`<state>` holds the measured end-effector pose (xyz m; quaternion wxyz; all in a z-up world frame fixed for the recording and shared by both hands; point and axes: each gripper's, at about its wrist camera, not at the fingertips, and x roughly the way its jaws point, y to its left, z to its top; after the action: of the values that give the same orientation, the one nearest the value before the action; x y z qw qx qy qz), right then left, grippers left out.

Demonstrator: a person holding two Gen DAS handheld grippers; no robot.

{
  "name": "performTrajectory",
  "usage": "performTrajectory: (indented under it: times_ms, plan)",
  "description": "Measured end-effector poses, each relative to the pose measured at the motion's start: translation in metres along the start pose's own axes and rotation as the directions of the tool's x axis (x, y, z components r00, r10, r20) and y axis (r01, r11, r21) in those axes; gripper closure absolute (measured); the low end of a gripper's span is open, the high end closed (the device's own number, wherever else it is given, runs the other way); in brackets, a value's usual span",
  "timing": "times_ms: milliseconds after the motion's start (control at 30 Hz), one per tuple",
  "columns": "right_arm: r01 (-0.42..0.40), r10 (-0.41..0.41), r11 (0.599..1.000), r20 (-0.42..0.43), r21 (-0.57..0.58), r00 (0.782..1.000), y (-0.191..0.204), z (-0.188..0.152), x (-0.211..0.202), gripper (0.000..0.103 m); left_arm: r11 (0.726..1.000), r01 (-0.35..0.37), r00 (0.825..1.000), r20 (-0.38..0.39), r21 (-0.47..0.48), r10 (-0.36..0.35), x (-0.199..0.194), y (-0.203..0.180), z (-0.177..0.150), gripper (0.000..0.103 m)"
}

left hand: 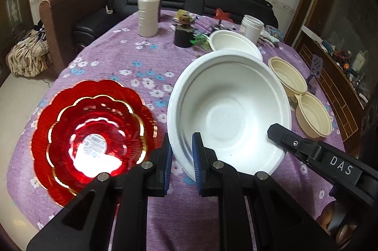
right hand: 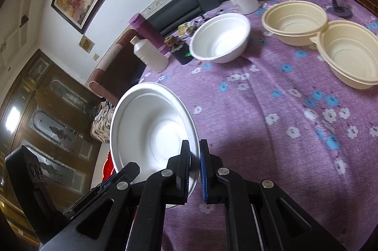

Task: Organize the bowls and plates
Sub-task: 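Carry the large white foam bowl over the red plate stack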

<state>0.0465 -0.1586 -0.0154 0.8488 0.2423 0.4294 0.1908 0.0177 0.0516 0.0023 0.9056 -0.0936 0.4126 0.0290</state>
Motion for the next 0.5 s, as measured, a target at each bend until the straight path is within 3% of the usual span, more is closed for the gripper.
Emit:
performTrajectory:
  times_ms: [500]
  plan:
    - [-0.081,0.07,0.988,-0.091,-0.129,0.993,0.079,-0.01,0.045,0.096,0.988,-0.079,0.996,0.025,-0.13,0.083,-0.016,0.078,0.004,0.089]
